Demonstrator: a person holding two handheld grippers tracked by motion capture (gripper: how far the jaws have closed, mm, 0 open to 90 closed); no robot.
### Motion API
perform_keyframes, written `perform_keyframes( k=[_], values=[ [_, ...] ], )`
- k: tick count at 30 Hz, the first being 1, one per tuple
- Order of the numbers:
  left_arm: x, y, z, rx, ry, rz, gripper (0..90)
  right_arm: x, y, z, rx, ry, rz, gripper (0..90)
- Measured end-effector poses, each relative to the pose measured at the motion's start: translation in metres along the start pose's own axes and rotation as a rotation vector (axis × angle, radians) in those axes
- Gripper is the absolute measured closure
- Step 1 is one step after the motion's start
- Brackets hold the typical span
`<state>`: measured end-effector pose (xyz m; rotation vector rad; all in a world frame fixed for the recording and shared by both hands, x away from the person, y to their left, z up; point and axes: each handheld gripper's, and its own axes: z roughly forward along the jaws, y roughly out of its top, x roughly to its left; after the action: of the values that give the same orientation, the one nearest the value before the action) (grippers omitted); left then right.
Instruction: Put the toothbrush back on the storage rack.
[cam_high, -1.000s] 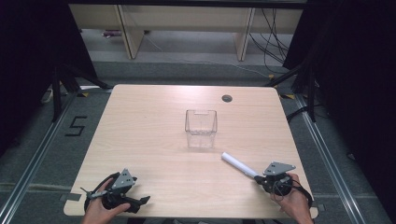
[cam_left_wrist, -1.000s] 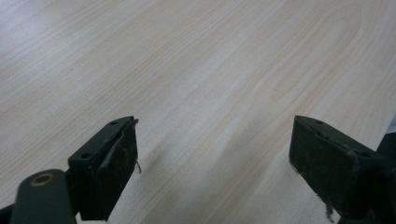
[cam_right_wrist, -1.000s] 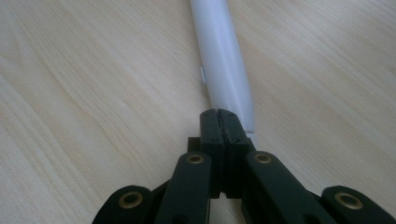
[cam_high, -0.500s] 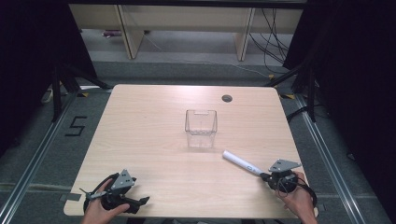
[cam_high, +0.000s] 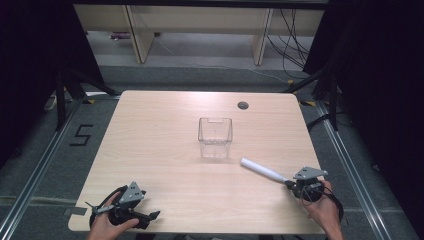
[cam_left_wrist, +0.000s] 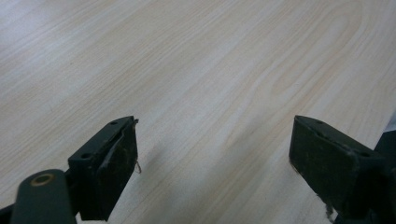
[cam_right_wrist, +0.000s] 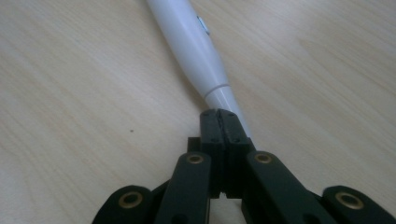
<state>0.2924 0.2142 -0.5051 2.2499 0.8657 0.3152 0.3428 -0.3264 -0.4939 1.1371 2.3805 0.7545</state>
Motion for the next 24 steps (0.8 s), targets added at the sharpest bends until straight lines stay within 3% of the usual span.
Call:
perform_keyframes(
  k=[1,2,3,4,6,7,11,22,24],
  values=[
    [0.0,0.0,0.0,0.001,0.0,0.001,15.1,-0.002,0.0,0.001,0.004,-0.004,-0.002,90.0],
    [0.0,0.0,0.0,0.0,0.0,0.001,15.1,-0.001,0.001,0.001,0.01,-0.005,0.033,90.0],
    [0.0,0.0,0.0,0.0,0.0,0.001,15.1,-0.001,0.001,0.001,0.01,-0.005,0.033,90.0],
    [0.0,0.0,0.0,-0.001,0.001,0.002,15.1,-0.006,0.001,0.003,0.009,-0.02,0.004,90.0],
    [0.0,0.0,0.0,0.0,0.001,0.002,15.1,-0.008,0.002,0.004,0.009,-0.033,0.0,90.0],
    [0.0,-0.001,0.0,0.0,0.002,0.0,15.1,-0.008,0.003,0.003,0.018,-0.027,0.02,90.0],
    [0.0,-0.001,0.0,0.001,0.002,-0.002,15.1,-0.015,0.005,0.006,0.004,-0.058,-0.005,90.0],
    [0.0,-0.001,0.0,0.0,0.002,-0.007,15.1,-0.028,0.009,0.01,0.012,-0.101,0.032,90.0],
    [0.0,-0.001,0.0,0.004,0.004,-0.005,15.1,-0.032,0.009,0.013,0.006,-0.113,0.014,90.0]
  ],
)
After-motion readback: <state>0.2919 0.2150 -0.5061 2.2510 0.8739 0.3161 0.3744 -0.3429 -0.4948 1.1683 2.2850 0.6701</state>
